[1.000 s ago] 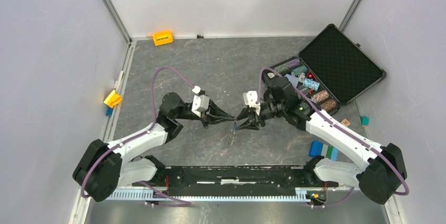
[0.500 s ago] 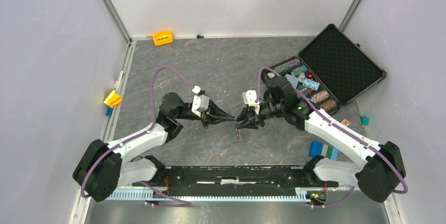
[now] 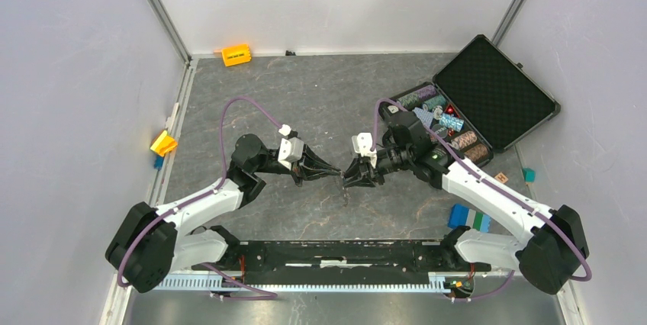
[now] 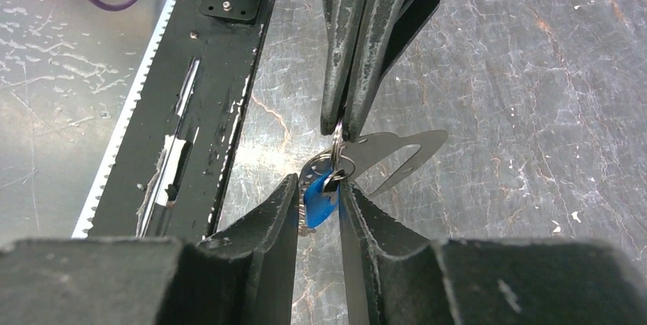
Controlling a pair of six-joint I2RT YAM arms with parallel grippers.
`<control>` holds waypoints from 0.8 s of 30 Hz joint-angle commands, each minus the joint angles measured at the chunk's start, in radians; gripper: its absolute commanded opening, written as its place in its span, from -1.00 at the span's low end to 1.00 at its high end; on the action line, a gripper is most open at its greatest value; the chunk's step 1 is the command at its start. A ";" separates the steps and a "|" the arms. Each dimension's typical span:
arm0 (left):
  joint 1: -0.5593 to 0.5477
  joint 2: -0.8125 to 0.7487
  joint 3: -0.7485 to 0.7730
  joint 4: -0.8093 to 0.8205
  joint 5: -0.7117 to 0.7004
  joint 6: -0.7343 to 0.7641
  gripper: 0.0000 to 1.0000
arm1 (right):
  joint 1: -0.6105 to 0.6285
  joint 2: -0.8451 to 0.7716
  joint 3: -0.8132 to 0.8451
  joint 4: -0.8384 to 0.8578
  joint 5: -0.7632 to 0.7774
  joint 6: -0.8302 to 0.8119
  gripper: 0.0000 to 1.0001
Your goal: Put the keys on the keyring
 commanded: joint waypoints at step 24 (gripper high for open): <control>-0.001 -0.007 0.009 0.023 -0.002 -0.007 -0.96 | -0.004 -0.015 0.008 0.038 -0.016 0.029 -0.13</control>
